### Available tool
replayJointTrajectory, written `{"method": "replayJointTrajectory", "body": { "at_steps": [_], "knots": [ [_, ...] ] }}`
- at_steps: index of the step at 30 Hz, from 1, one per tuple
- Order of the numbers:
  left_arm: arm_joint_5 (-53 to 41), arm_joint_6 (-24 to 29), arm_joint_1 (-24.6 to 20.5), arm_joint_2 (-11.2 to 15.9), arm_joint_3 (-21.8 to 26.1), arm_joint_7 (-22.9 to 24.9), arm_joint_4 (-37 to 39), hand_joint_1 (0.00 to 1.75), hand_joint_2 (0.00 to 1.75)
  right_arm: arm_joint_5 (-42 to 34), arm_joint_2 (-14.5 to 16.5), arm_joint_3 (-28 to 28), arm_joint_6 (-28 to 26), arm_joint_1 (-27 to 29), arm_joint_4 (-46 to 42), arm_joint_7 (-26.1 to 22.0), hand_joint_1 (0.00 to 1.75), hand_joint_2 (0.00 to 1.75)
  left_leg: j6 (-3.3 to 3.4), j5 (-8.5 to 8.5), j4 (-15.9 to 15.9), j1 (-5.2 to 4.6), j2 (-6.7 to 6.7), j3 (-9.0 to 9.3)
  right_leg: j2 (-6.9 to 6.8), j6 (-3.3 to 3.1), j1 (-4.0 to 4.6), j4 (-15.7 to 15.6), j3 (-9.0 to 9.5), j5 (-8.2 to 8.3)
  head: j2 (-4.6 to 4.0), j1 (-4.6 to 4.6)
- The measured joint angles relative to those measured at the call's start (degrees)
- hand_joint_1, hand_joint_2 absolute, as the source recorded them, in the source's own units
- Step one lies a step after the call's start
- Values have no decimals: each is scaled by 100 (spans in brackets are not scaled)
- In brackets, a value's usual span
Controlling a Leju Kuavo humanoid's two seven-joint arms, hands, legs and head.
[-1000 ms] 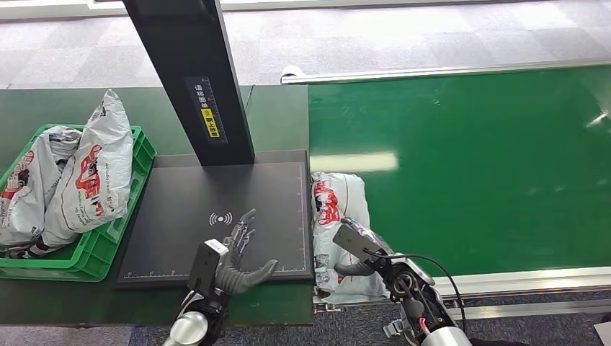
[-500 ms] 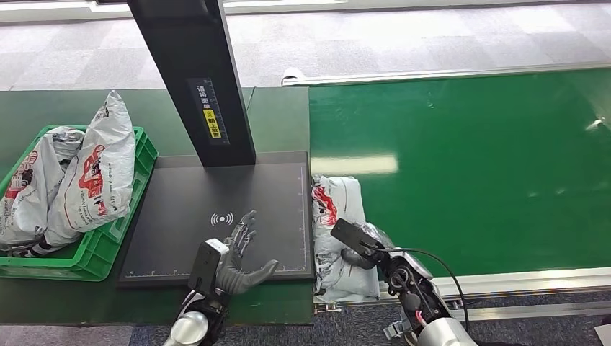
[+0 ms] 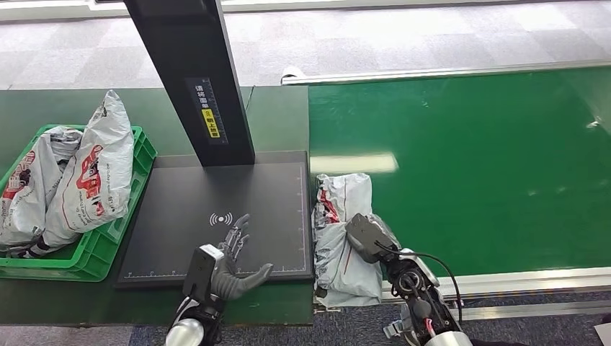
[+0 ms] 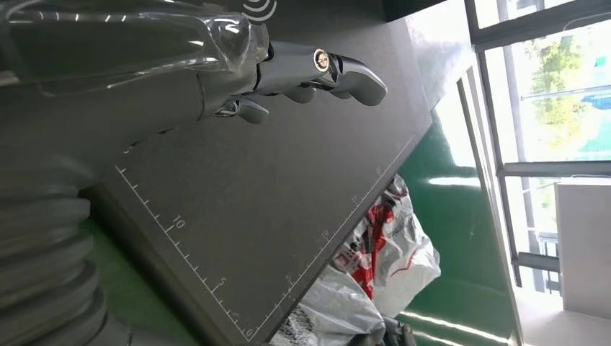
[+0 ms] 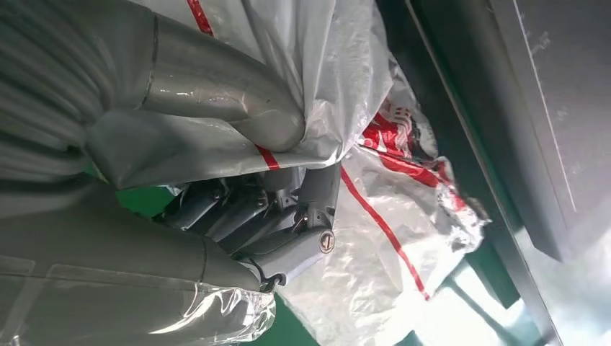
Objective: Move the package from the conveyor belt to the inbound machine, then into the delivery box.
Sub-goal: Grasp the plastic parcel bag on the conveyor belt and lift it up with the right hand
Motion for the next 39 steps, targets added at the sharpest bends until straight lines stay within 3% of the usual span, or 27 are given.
{"method": "replayJointTrajectory", "body": {
  "at_steps": [7,14,17,21,28,39],
  "knots": [
    [-7,4,28,0,31,-105,-1,0,175,-765,3,-260,-308,258,-619,-719,175,175,0,0,1,-1,0,-1,0,0,-1,0,-1,0,0,-1],
    [3,49,143,2,52,-158,-98,0,175,-1174,61,-701,-2137,730,-2053,-1499,175,175,0,-1,0,-1,-4,-8,-4,0,-1,0,-7,0,0,-1],
    [104,233,185,-16,101,-262,-168,0,175,-1393,131,-819,-2541,968,-2797,-1802,175,175,0,-1,0,0,-3,-9,-3,0,-1,0,-9,0,0,-1],
    [370,883,191,-105,283,-550,-305,0,175,-1736,255,-894,-3025,1208,-3632,-2248,175,175,0,-1,0,0,-3,-9,-3,0,0,0,-9,0,0,-2],
    [432,1161,184,-177,442,-667,-489,0,175,-1839,360,-916,-3203,1403,-4318,-2326,175,175,0,0,0,-1,-2,-8,-3,0,-1,0,-8,0,0,-1],
    [433,1178,184,-202,486,-676,-526,0,175,-1841,416,-929,-3212,1457,-4570,-2326,175,175,0,0,0,0,-3,-8,-3,0,-1,0,-9,0,0,-1]
  ]
}}
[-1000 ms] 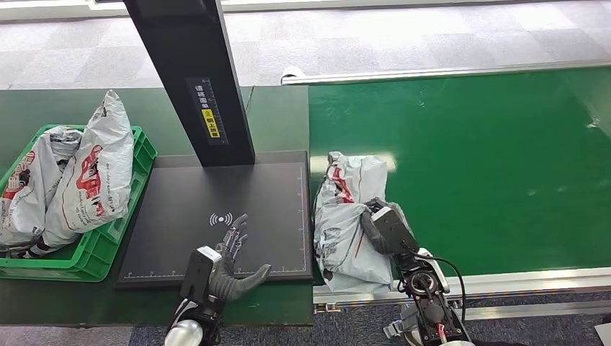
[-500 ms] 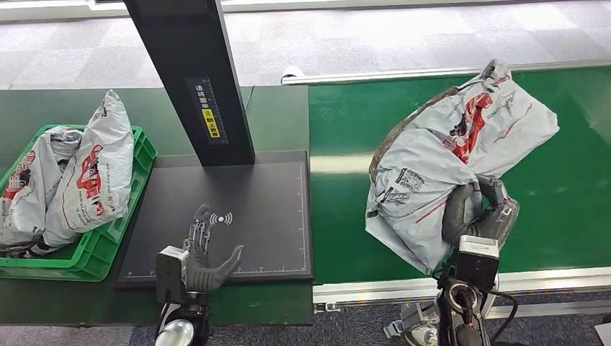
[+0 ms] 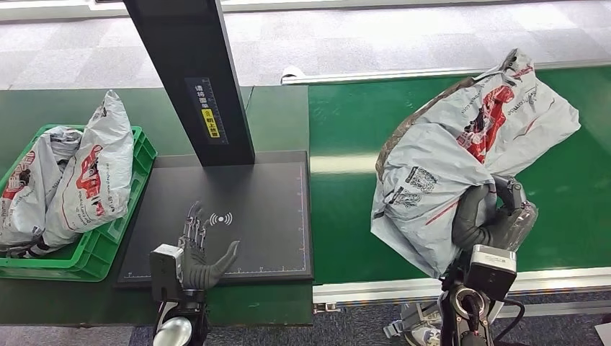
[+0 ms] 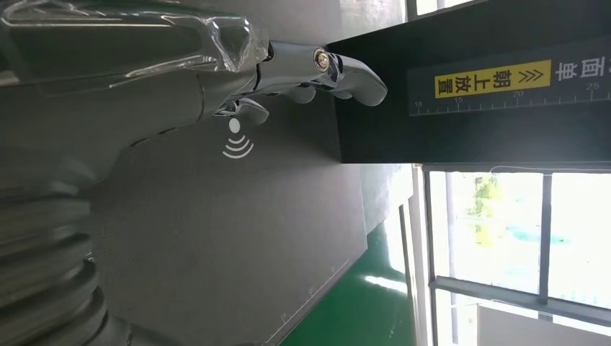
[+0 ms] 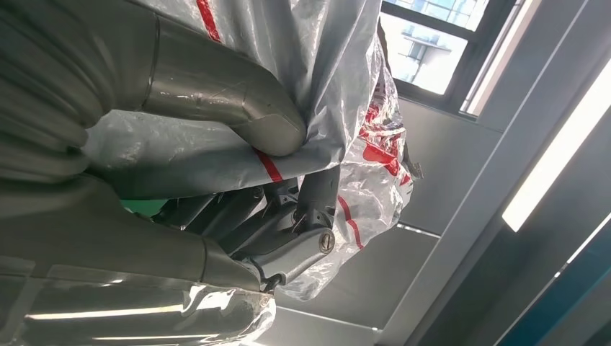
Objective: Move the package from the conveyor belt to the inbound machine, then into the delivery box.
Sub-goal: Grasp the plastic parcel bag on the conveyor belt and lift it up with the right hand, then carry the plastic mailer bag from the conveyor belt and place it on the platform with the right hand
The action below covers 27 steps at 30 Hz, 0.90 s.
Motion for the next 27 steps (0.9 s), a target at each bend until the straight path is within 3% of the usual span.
{"method": "replayJointTrajectory", "body": {
  "at_steps": [3,7,10,14,18,22,27],
  "knots": [
    [-113,417,9,-12,21,-274,-41,0,175,-29,1,11,-69,8,-34,0,175,175,0,0,0,0,1,-1,0,0,0,0,1,0,0,0],
    [-617,2080,39,-47,60,-1128,-382,0,175,24,-14,157,164,-19,17,98,175,175,0,0,-1,1,1,-4,1,0,1,1,1,0,0,-1],
    [-817,2808,119,-26,-28,-1284,-892,0,175,209,-43,402,632,-158,323,210,175,175,-1,1,-1,1,2,-5,0,0,1,1,0,0,0,-1],
    [-1263,2902,257,-9,-56,-1310,-1761,0,175,353,-131,731,1371,-473,978,607,175,175,-1,2,-1,2,2,-6,0,0,2,1,2,0,0,-1],
    [-1102,2902,333,-80,25,-1311,-2760,0,175,468,-213,991,2016,-994,2064,968,175,175,0,3,-1,4,2,-4,0,0,3,2,3,1,0,0],
    [-899,2902,421,-139,103,-1311,-3429,0,175,511,-226,1184,2115,-1359,2975,851,175,175,0,4,0,4,-12,-5,-11,0,3,2,2,0,0,-1],
    [-881,2902,436,-146,130,-1311,-3778,0,175,506,-238,1312,2274,-1512,3468,846,175,175,0,3,0,4,-17,-8,-11,0,3,2,-1,0,0,-1]
  ]
}}
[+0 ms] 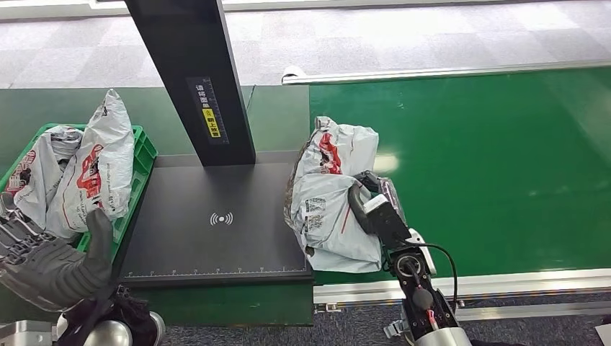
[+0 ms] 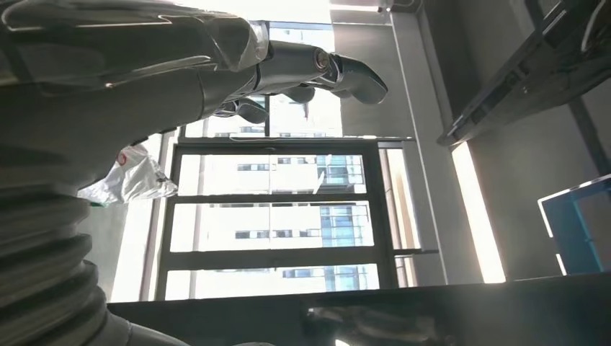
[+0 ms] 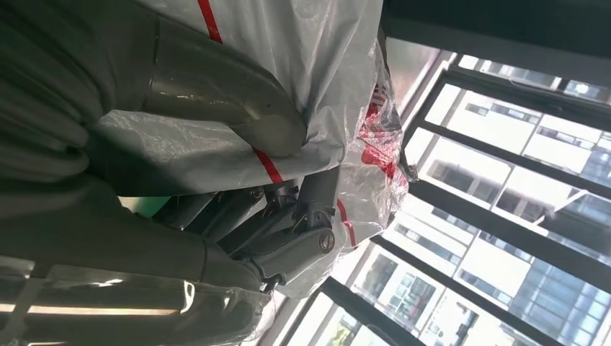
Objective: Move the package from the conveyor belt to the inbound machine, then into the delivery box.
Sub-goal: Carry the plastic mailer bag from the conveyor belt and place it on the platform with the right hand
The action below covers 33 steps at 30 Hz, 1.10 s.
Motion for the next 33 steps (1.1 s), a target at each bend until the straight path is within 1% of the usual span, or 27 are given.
{"method": "replayJointTrajectory", "body": {
  "at_steps": [3,9,12,15,19,25,33],
  "knots": [
    [3,0,-5,0,-1,0,-31,0,175,-2,-3,94,247,-65,191,42,175,175,0,0,0,0,0,0,0,0,0,0,-1,0,0,0],
    [17,0,-6,1,-2,0,-66,0,175,0,-3,196,412,-148,393,49,175,175,0,1,0,0,-2,1,-1,0,0,0,0,1,0,1],
    [84,0,-6,8,-26,0,-50,0,175,54,-3,310,865,-256,556,-16,175,175,0,1,0,0,0,1,0,0,0,0,0,1,0,1],
    [154,0,-9,25,-92,0,30,0,175,400,6,552,1395,-376,770,-109,175,175,0,1,0,0,-2,0,0,0,0,0,0,0,0,0],
    [157,0,-41,59,-191,0,166,0,175,884,82,1027,1727,-529,1039,-87,175,175,0,1,0,1,1,1,0,0,0,0,-1,0,0,0],
    [105,0,-77,92,-243,0,304,0,175,979,185,1422,1816,-750,1374,-84,175,175,0,1,0,0,4,1,1,0,0,0,0,1,0,1],
    [69,0,-87,128,-286,0,454,0,175,1081,296,1707,1773,-993,1736,-315,175,175,0,1,1,0,3,2,1,0,0,0,-1,0,0,-1]
  ]
}}
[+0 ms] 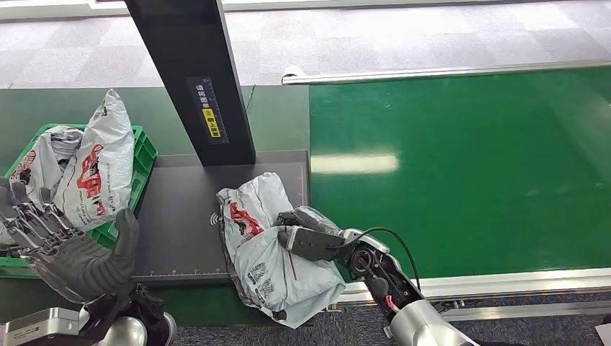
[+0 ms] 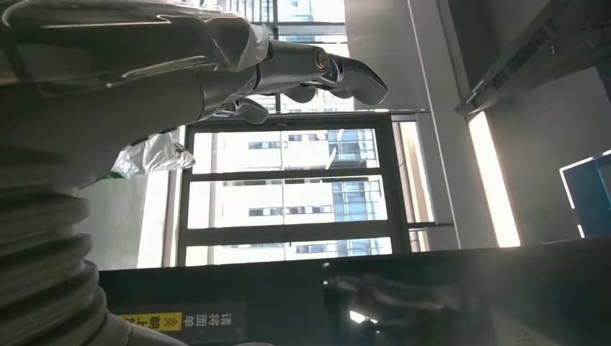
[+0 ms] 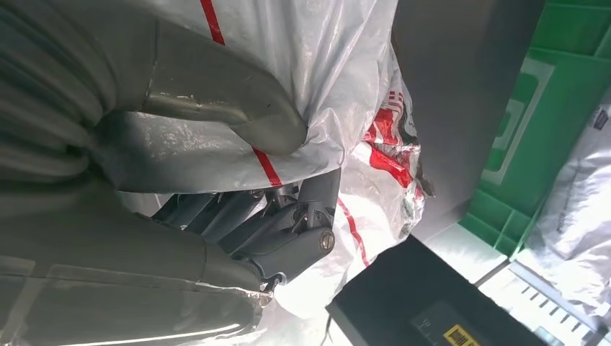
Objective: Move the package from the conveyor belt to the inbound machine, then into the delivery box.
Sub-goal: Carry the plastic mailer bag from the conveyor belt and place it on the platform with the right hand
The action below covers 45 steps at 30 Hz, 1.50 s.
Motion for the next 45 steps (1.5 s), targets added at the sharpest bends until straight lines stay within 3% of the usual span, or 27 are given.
{"method": "replayJointTrajectory", "body": {
  "at_steps": [3,7,9,20,37,38,41,42,45],
  "knots": [
    [-23,0,11,19,-38,0,48,0,175,278,5,76,-446,-44,54,124,175,175,0,0,0,0,-1,0,0,0,0,0,0,0,0,1],
    [-31,0,47,34,-70,0,84,0,175,1056,7,257,-1733,-240,176,502,175,175,0,0,0,0,3,0,1,0,0,0,0,0,0,2],
    [1,0,43,50,-118,0,124,0,175,1228,26,329,-1938,-410,289,536,175,175,1,1,0,0,3,1,0,0,0,0,0,1,0,2],
    [184,0,-143,193,-474,0,498,0,175,1379,274,491,-1635,-1231,1262,737,175,175,1,2,0,0,1,1,0,0,0,0,0,1,0,1],
    [249,0,-236,356,-661,0,821,0,175,1299,309,495,-1513,-1373,1709,707,175,175,1,2,0,0,1,2,0,0,0,0,0,1,0,1],
    [249,0,-236,358,-662,0,822,0,175,1297,312,495,-1513,-1374,1717,706,150,175,1,2,0,0,1,2,0,0,0,0,0,1,0,1],
    [252,0,-242,363,-681,0,831,0,175,1252,319,490,-1473,-1374,1744,674,19,175,1,2,1,-1,1,2,0,0,0,0,0,1,0,2],
    [253,0,-248,366,-698,0,842,0,175,1213,320,484,-1444,-1374,1753,649,0,175,1,2,1,-1,1,2,0,0,0,0,0,1,0,2],
    [255,0,-284,378,-756,1,911,0,175,1036,319,438,-1396,-1372,1781,564,0,175,1,2,1,-1,1,2,0,0,0,0,-1,1,0,2]
  ]
}}
